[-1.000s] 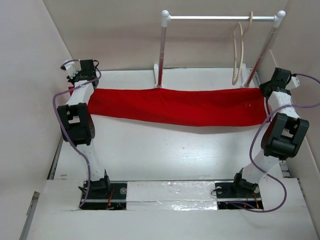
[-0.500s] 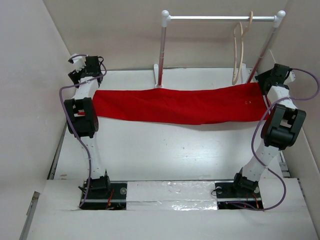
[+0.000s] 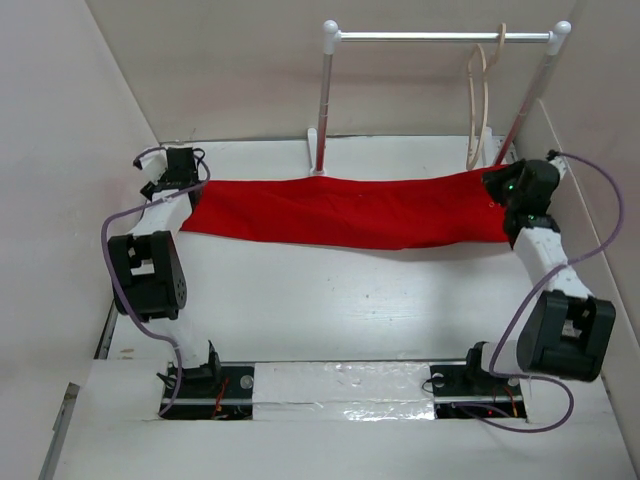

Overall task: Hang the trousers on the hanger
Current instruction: Fold the trousers at the center of the board.

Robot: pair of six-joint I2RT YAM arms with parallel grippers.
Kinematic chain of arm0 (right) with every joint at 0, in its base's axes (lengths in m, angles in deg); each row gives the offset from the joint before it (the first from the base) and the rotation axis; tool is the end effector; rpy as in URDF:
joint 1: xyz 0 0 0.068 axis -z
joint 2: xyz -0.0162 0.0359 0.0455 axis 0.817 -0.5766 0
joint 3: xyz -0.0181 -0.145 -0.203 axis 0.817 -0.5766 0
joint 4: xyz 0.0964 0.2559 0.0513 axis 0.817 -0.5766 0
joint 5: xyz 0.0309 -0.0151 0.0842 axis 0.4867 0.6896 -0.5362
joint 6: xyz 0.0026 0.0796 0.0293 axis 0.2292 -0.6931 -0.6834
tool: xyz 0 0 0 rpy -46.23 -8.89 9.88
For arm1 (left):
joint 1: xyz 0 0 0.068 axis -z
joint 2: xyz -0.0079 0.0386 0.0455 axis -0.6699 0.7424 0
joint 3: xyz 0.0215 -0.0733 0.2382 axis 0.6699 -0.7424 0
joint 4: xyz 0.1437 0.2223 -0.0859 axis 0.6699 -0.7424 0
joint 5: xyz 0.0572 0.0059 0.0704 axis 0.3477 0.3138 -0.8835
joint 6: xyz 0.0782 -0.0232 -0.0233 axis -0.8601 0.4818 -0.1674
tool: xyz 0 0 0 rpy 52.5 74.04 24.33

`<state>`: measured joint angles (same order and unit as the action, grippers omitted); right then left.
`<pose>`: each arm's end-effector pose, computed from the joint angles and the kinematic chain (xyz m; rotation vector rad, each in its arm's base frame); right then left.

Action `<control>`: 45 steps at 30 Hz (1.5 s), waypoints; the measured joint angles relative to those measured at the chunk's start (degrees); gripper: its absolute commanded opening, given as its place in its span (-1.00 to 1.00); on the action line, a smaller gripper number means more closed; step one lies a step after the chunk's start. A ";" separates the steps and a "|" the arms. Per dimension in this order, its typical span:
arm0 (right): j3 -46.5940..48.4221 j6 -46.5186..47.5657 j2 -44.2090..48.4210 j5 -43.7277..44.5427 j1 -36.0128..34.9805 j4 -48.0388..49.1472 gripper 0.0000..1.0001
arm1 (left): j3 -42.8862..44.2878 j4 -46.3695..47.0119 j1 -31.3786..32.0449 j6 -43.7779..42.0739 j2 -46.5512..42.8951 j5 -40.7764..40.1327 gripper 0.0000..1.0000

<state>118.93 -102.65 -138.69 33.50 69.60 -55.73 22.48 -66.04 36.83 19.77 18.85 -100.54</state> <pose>0.3784 -0.0968 0.2643 0.8954 1.6767 0.3779 0.4341 0.0788 0.2022 -0.9714 1.8489 0.3010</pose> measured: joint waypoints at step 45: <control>-33.11 -2.62 7.56 -10.23 -2.91 14.67 -1.00 | -11.91 -0.09 -2.80 11.63 2.16 13.90 -1.00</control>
<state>85.82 -105.27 -131.12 23.27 66.69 -41.07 10.57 -66.13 34.03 31.40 21.02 -86.64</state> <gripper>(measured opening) 0.040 0.014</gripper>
